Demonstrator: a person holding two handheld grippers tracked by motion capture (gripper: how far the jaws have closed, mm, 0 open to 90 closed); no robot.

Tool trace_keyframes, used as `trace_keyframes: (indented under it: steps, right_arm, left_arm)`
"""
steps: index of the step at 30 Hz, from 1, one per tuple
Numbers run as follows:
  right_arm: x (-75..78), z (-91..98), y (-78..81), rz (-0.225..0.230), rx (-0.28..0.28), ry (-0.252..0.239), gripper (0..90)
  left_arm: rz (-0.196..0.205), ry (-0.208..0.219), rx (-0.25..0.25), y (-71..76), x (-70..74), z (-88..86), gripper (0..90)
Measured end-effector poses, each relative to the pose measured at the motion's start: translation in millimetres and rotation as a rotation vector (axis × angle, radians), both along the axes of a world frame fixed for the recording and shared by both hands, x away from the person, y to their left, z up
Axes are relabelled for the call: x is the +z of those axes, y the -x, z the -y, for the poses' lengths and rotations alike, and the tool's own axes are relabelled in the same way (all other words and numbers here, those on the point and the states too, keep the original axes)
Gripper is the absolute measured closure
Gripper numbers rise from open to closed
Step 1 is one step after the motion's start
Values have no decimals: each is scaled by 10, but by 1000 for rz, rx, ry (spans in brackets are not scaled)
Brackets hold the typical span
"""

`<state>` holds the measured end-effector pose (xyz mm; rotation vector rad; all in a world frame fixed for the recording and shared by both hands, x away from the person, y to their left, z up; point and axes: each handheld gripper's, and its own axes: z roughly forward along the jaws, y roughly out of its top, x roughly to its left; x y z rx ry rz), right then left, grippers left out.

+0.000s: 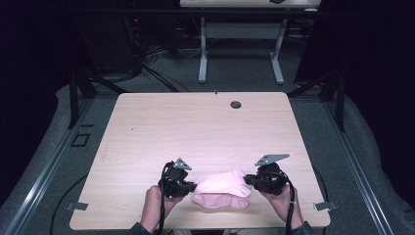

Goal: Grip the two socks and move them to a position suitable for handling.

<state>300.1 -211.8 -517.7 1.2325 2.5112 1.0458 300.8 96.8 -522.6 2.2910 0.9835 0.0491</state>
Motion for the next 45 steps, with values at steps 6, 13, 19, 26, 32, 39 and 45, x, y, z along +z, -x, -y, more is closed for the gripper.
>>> trace_keyframes:
  steps: [6, 13, 19, 26, 32, 39, 45]
  right_arm:
    - [-43, 13, 53, -26, -3, 13, 851]
    - [-149, -11, 81, -42, 16, 28, 849]
    - [-310, -35, 59, -59, 13, 50, 845]
    - [-434, -48, 58, -69, 10, 49, 831]
    - [-406, -60, 52, -67, 4, 45, 784]
    - [-260, -1, 81, -34, -19, 24, 549]
    - [-72, 146, 133, 33, -65, -12, 223]
  left_arm:
    - [-2, -14, -6, 55, -39, 13, 880]
    - [-22, -30, -8, 104, -147, 15, 880]
    - [-22, -73, -12, 90, -229, 78, 873]
    - [-2, -120, -10, 92, -271, 94, 729]
    - [30, -130, 30, 88, -229, 61, 463]
    - [68, -125, 63, 98, -95, -99, 249]
    - [133, -125, 127, 119, 74, -329, 148]
